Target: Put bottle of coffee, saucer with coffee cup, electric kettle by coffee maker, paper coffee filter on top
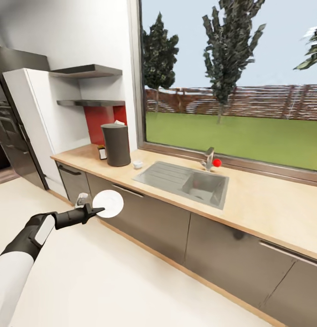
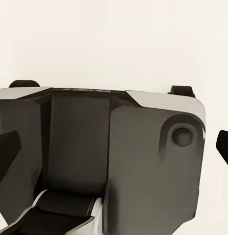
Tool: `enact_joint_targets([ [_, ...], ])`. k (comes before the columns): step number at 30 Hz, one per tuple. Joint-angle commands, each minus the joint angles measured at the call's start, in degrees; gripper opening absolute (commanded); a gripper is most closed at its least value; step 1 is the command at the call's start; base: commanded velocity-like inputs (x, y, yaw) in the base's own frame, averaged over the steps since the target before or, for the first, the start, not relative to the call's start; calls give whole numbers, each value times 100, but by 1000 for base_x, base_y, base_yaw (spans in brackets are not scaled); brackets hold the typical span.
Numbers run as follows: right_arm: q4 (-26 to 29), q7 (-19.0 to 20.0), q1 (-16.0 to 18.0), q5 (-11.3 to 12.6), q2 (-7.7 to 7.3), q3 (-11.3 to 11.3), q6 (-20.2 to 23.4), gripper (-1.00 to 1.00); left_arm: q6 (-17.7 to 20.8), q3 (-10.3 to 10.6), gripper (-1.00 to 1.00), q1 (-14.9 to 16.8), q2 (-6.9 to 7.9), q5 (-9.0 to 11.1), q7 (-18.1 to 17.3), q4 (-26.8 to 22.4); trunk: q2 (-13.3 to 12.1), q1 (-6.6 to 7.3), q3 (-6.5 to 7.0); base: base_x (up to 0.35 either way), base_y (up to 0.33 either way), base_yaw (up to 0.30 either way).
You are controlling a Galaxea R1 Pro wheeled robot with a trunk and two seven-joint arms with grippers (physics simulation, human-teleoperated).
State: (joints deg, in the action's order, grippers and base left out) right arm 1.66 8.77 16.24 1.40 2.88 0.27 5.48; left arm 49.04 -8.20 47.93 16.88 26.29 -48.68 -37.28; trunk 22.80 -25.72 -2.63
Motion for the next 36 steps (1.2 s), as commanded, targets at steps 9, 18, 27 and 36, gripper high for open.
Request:
enact_joint_targets([
  [9, -3, 11, 2, -8, -7, 14, -167, 100, 18, -14, -100, 11, -18, -1, -10, 1, 12, -7, -28, 319, 135, 58],
  [18, -23, 39, 2, -473, -7, 17, -191, 100, 18, -12, -100, 20, -18, -4, -10, 1, 12, -7, -28, 278, 202, 1],
  [27, -25, 12, 2, -562, 3, 17, -179, 100, 18, -13, -100, 24, -18, -1, -10, 1, 12, -7, -28, 252, 225, 116],
  [36, -31, 10, 2, -566, -7, 17, -157, 100, 18, -14, -100, 24, -27, -1, -10, 1, 12, -7, -29, 285, 211, 36],
])
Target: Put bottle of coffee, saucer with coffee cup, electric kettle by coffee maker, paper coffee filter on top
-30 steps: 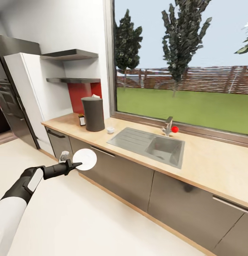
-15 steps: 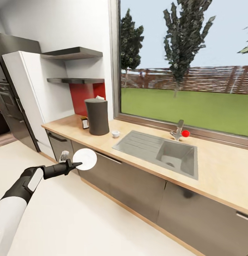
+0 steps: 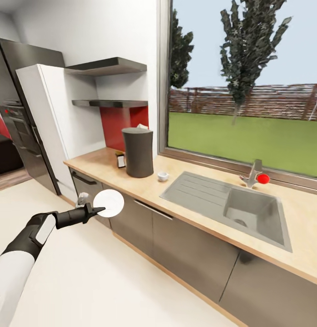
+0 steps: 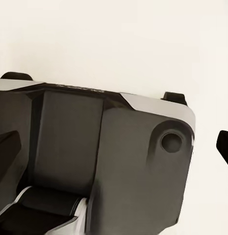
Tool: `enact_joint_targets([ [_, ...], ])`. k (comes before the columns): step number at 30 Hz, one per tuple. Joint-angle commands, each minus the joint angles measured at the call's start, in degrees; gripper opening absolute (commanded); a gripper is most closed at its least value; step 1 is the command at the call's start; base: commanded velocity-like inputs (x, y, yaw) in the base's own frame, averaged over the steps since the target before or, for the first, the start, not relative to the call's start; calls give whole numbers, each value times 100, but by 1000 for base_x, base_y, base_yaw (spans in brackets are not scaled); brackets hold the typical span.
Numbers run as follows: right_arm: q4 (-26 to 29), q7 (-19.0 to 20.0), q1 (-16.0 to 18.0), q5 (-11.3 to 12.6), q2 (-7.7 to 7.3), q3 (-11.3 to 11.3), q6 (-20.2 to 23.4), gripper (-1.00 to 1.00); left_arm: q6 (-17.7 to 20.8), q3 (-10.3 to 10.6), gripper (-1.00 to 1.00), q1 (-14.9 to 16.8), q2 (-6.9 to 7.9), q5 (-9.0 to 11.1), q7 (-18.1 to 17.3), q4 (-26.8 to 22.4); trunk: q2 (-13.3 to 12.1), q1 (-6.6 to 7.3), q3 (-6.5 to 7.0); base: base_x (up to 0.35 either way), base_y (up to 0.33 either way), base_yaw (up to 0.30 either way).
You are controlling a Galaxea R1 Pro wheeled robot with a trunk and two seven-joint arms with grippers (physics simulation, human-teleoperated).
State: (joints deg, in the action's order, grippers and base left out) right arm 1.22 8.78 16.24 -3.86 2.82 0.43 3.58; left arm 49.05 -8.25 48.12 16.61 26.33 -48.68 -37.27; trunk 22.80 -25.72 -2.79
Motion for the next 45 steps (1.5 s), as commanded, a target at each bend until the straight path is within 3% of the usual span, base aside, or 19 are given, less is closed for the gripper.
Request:
enact_joint_targets([
  [1, 12, 6, -1, -42, 0, 1, 34, 100, 17, -9, -100, 5, 0, -5, -10, 1, 12, -6, -13, 286, 209, 0],
  [12, 10, 5, -6, -45, 1, 1, 37, 100, 17, -10, -100, 5, 0, 1, -10, 1, 12, -6, -13, 256, 224, 11],
  [21, 14, 1, -27, -45, 10, 1, 37, 100, 17, -10, -100, -6, 0, 8, -10, -4, 12, -6, -20, 238, 233, 247],
  [24, 14, 1, -27, -45, 3, 1, 37, 100, 17, -7, -100, -7, 0, 124, -10, -6, 12, -6, -26, 237, 234, 195],
  [45, 28, 10, -26, -159, 50, -8, 11, 100, 14, -1, -100, -45, -88, 153, -10, -8, 12, -6, -28, 226, 237, 7],
])
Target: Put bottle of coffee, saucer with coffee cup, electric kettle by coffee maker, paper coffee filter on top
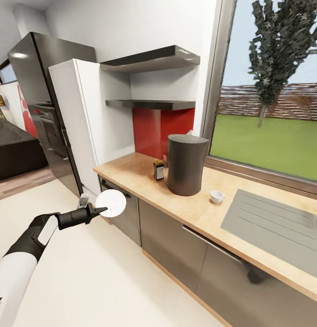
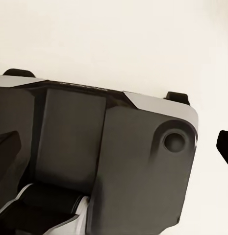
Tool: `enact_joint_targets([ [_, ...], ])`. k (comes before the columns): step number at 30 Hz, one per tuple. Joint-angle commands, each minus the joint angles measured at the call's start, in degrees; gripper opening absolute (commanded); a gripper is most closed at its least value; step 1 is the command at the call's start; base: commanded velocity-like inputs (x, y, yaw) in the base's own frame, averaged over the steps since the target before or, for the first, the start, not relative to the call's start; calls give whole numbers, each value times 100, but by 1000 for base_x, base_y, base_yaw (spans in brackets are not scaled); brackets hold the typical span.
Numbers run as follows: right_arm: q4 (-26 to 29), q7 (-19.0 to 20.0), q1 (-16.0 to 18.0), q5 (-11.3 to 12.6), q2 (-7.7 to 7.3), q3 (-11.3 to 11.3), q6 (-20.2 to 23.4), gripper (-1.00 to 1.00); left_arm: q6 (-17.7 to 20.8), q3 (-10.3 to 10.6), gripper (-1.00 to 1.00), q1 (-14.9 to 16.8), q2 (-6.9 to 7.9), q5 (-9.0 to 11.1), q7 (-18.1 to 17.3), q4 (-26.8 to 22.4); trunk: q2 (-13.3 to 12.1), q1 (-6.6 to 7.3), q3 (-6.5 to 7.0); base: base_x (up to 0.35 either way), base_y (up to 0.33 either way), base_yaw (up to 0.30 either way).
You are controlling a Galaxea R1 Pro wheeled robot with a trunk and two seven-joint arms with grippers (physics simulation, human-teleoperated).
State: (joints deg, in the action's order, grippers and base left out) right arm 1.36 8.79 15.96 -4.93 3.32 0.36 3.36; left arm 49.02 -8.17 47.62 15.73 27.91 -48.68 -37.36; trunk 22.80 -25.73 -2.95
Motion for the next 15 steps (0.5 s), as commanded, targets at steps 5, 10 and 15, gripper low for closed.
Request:
enact_joint_targets([
  [5, 13, 42, 0, -43, -38, -10, 25, 100, 12, -9, -100, 2, 0, -13, -10, 1, 12, -5, -13, 184, 250, -169],
  [10, 13, 44, 1, -43, -41, -10, 25, 100, 11, -9, -100, 2, 0, -13, -10, 1, 12, -5, -13, 154, 274, -261],
  [15, 13, 44, 1, -43, -42, -10, 24, 100, 11, -9, -100, 2, 1, -13, -10, 1, 12, -5, -13, 116, 291, -264],
])
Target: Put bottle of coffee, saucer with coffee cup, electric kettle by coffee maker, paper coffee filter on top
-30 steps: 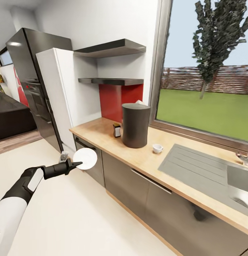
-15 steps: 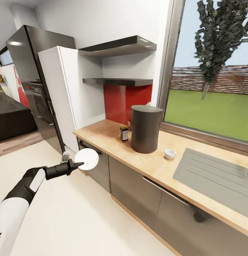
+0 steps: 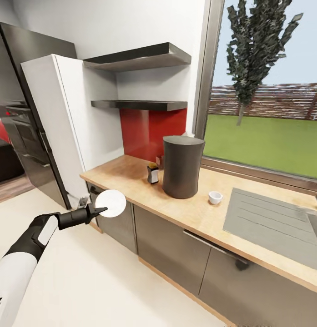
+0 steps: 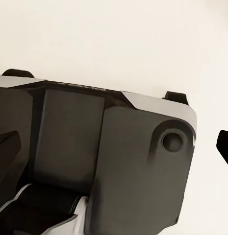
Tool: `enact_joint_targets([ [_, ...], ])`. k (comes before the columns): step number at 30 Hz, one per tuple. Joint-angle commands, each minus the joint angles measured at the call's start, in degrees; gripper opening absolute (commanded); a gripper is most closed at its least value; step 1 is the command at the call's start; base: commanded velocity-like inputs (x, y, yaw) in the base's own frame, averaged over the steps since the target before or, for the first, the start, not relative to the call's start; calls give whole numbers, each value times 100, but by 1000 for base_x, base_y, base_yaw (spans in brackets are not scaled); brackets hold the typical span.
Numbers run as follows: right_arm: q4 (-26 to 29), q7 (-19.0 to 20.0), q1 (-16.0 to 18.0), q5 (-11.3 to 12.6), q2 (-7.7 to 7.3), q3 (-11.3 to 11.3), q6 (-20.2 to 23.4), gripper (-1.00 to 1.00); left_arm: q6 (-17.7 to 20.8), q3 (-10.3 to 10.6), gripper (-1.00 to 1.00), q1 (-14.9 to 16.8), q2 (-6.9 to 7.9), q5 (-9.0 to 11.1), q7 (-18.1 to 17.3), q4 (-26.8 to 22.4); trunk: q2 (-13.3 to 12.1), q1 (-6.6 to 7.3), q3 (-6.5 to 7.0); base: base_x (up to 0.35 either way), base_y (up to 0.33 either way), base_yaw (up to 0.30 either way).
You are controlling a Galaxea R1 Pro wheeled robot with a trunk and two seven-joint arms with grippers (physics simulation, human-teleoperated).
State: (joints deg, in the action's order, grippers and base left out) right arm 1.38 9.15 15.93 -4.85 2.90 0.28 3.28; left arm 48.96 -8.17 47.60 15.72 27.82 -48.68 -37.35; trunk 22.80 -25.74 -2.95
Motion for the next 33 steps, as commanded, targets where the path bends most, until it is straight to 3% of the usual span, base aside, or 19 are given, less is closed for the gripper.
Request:
enact_joint_targets([
  [1, 12, 8, 3, -51, 0, -1, 34, 100, 17, -9, -100, 3, 1, -5, -10, -1, 12, -4, -13, 110, 293, -264],
  [14, 12, 8, 5, -51, 0, -1, 32, 100, 18, -9, -100, 3, 3, -5, -10, -1, 12, -4, -13, 55, 298, -264],
  [26, 12, 8, 4, -51, -8, -1, 32, 100, 6, -2, -100, -22, -30, -25, 67, 4, 12, -4, -13, 165, 271, -265],
  [29, 12, 8, 4, -51, -9, -1, 33, 100, 1, -9, -100, -21, -40, -21, 309, 2, 12, -4, -13, 41, 48, -265],
  [31, 12, 6, 3, -51, -9, -1, 32, 100, 6, -9, -100, 35, -260, -14, 891, 1, 12, -4, -13, 9, 10, -265],
  [33, 12, -2, 5, -51, -9, -1, 35, 100, 7, -9, -100, 97, -406, 13, 1239, 0, 12, -4, -13, 5, 5, -265],
])
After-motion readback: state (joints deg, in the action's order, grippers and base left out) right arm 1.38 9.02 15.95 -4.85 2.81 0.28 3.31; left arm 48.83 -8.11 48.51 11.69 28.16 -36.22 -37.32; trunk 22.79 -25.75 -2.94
